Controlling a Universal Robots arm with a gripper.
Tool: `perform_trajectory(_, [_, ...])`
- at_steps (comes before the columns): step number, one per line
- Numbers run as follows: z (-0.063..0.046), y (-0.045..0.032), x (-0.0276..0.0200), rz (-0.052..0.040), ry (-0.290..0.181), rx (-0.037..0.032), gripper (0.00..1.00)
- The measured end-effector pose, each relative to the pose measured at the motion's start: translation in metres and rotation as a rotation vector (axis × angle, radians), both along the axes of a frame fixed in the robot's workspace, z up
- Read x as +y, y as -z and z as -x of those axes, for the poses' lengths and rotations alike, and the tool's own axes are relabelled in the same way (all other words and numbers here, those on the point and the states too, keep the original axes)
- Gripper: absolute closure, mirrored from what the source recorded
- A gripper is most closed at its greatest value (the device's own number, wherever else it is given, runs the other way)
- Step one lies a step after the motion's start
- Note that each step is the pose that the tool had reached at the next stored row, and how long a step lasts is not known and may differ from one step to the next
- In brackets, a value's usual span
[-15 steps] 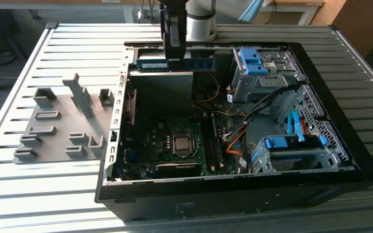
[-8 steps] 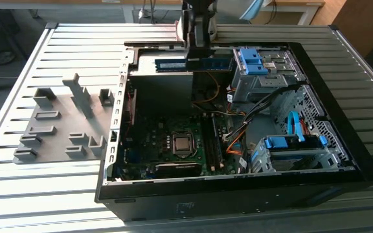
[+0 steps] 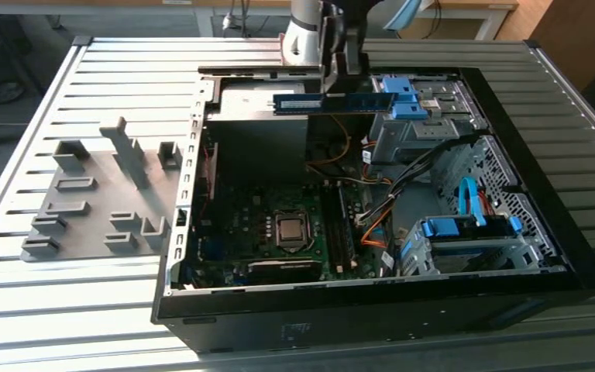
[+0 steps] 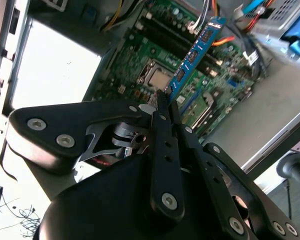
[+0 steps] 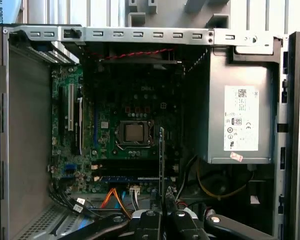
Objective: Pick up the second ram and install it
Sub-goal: 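Pick up the second ram and move it above second insertion slot, then insert the second ram into the second slot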
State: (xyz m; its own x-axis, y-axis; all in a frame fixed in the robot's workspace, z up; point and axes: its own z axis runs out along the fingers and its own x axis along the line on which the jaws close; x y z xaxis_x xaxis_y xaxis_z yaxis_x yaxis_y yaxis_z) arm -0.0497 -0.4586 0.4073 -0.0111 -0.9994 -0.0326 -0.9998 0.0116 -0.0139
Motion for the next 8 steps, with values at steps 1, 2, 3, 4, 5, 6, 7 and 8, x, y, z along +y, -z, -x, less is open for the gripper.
perform_trajectory(1, [-0.0039, 0.0000, 0.0000, 0.0001, 0.000, 0.0001, 0.86])
perform_trajectory(2, [-0.0075, 0.0000, 0.0000, 0.0000, 0.000, 0.0001, 0.86])
perform_trajectory(3, [-0.0109, 0.0001, 0.0000, 0.0001, 0.000, 0.0001, 0.86])
perform_trajectory(4, [-0.0120, 0.0001, -0.0001, 0.0001, 0.000, 0.0001, 0.86])
perform_trajectory(5, [-0.0120, 0.0001, -0.0001, 0.0000, 0.000, 0.0001, 0.86])
perform_trajectory(6, [-0.0120, 0.0001, -0.0001, 0.0001, 0.000, 0.0001, 0.86])
perform_trajectory(7, [-0.0123, 0.0001, 0.0000, 0.0001, 0.000, 0.0000, 0.86])
perform_trajectory(8, [-0.0126, 0.0001, 0.0000, 0.0001, 0.000, 0.0001, 0.86])
